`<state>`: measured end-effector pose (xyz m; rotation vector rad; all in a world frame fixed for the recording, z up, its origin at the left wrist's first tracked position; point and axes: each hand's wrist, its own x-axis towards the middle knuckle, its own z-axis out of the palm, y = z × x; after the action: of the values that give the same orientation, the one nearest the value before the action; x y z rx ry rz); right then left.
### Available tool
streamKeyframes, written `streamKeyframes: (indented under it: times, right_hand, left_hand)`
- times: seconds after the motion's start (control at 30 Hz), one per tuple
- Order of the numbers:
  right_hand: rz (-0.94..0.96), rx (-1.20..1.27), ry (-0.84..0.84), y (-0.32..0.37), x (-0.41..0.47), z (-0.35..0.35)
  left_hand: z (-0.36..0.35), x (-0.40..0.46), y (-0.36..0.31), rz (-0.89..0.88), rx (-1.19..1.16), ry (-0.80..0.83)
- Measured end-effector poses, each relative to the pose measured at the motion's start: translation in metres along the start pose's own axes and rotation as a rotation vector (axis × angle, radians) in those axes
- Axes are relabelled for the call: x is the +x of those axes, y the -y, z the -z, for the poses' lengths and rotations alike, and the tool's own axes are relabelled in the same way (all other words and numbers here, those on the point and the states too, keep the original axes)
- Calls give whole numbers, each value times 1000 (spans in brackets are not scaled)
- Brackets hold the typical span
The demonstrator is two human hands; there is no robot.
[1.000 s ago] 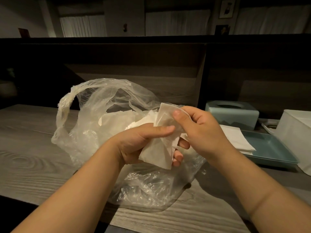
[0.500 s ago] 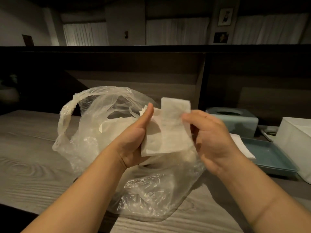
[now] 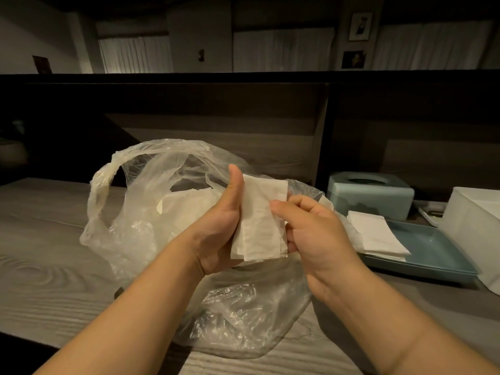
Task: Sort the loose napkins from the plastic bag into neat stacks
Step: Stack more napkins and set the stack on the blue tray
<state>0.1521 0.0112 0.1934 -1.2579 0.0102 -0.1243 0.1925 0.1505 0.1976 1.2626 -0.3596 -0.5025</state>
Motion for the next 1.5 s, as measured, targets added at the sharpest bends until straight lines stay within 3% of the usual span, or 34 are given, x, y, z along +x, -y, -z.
streamKeyframes:
  times: [0.23, 0.57, 0.63, 0.77, 0.87, 1.33, 1.5]
  right_hand:
    - [-19, 3, -13, 0, 1, -1]
    - [-8, -173, -103, -3, 3, 0]
    - [125, -272, -152, -3, 4, 3]
    - [693, -754, -190, 1, 6, 9]
    - [851, -878, -130, -2, 9, 12]
    - [720, -998, -42, -1, 11, 15]
    - [716, -939, -15, 0, 11, 16]
  left_hand:
    - [5, -1, 5, -28, -86, 150]
    - [0, -8, -2, 38, -57, 138]
    - [0, -8, -2, 52, -85, 174]
    - [0, -7, -1, 67, -114, 243]
    - [1, -9, -2, 69, -27, 297]
    - [4, -8, -2, 91, 67, 307]
    - [2, -8, -2, 102, 76, 303]
